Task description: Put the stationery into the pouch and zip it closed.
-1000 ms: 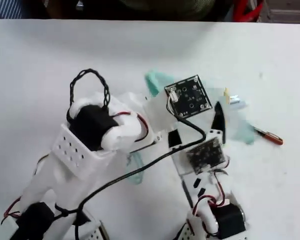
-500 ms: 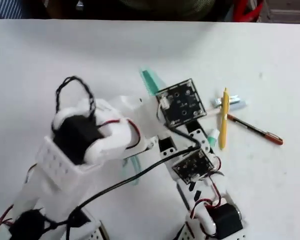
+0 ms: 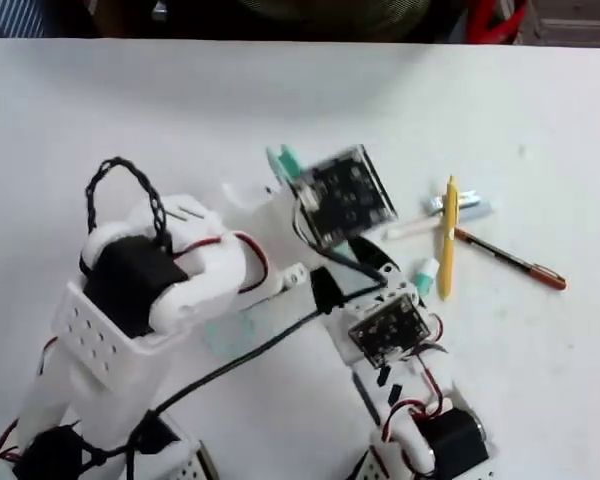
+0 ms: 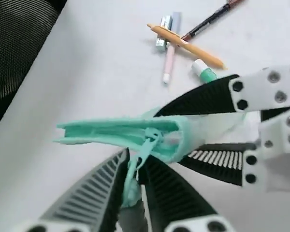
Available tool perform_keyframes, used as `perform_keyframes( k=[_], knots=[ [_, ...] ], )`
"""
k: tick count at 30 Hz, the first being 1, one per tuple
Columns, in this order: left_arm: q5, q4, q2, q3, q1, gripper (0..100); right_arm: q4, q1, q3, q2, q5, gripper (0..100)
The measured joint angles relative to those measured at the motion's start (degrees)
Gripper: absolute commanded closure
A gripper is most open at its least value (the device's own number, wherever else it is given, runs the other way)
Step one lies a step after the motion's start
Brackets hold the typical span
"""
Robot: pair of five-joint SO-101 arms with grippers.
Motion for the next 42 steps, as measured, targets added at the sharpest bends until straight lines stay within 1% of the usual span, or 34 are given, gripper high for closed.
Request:
perform_keyframes(
  k=[4,7,10,13,19,24,30,38,42],
  knots=[
    [5.80,-3.25,0.00,0.00,-3.78,97,0.70,-0.26,-1.41,0.00,-3.78,98.1],
    [6.86,-4.22,0.00,0.09,-6.24,97,1.58,0.53,-2.02,0.00,-5.36,98.1],
    [6.95,-4.40,0.00,0.35,-8.79,97,2.29,0.62,-2.20,0.00,-5.80,98.1],
    [6.68,-5.36,0.00,3.69,-10.64,97,3.08,0.62,-2.64,0.79,-5.89,98.1],
    [4.92,-12.04,-1.05,14.51,-10.99,97,4.84,-0.88,-2.55,0.88,-5.80,98.1],
    [4.66,-13.36,-1.67,14.95,-13.10,97,4.92,-0.88,-3.08,0.97,-5.80,98.1],
    [4.66,-13.71,-1.76,15.21,-19.25,97,6.77,-0.88,-7.56,1.23,-5.71,98.1],
    [4.66,-24.18,-2.81,29.63,-23.38,97,7.65,-0.79,-9.41,1.41,-5.63,98.1],
    [4.66,-27.52,-2.90,32.00,-23.91,97,7.74,0.18,-11.16,1.49,-5.54,98.1]
  ],
)
